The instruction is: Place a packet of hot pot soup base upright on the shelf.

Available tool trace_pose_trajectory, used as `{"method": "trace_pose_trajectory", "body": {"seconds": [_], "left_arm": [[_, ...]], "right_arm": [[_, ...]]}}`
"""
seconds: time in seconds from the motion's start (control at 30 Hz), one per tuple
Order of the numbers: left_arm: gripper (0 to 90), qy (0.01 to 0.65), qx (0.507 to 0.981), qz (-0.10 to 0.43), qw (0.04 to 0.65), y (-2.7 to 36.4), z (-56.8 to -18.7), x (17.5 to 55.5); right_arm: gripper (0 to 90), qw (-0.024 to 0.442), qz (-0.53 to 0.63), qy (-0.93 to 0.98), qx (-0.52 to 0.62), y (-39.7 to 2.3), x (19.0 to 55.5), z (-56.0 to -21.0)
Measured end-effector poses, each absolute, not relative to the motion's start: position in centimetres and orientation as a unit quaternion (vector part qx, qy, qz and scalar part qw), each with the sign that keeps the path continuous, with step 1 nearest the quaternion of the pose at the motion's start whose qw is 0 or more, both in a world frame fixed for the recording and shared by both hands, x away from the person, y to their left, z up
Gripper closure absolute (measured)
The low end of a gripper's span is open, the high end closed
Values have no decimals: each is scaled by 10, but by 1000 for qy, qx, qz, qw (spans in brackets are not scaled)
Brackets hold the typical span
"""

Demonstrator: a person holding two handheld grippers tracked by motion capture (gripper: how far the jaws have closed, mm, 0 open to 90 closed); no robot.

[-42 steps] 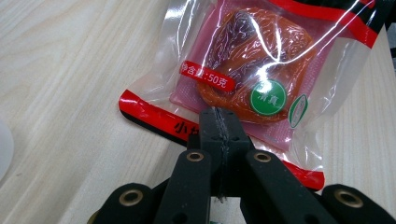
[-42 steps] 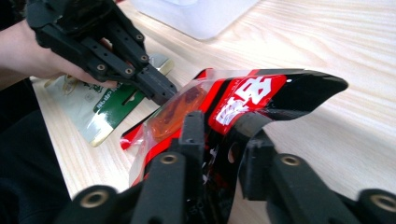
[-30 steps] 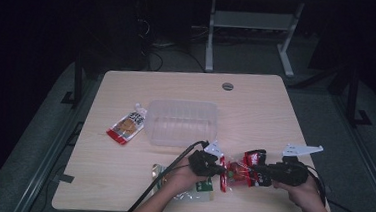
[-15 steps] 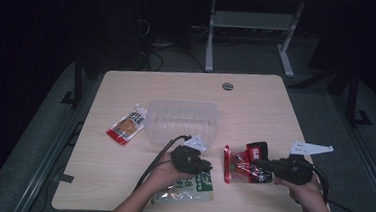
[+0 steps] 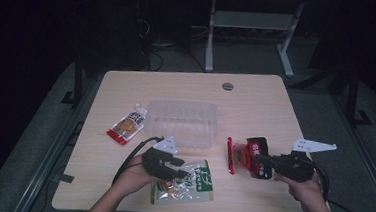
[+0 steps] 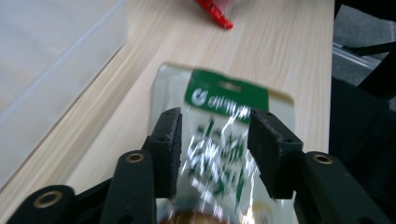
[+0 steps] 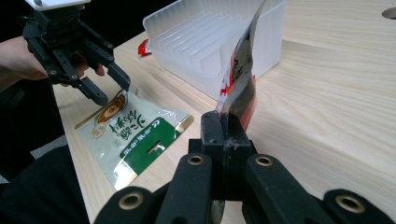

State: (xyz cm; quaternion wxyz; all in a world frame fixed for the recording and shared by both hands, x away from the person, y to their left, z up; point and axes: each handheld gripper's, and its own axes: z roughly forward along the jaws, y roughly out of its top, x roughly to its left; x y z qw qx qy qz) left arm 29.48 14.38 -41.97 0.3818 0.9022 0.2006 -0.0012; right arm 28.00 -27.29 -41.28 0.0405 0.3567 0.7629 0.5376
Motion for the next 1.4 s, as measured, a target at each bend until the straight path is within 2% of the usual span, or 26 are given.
{"method": "trace_pose_trajectory", "body": {"seconds": [0.3, 0.47, 1.4], "left_arm": [[360, 237, 889, 32, 390, 201, -422, 278], [299, 257, 879, 37, 399, 217, -426, 276], [278, 271, 865, 49, 420, 231, -430, 280]], "right_arm": [[900, 48, 547, 758, 352, -273, 280, -403], [900, 55, 549, 756, 352, -272, 283, -399], [900, 87, 580, 739, 331, -260, 307, -357]]}}
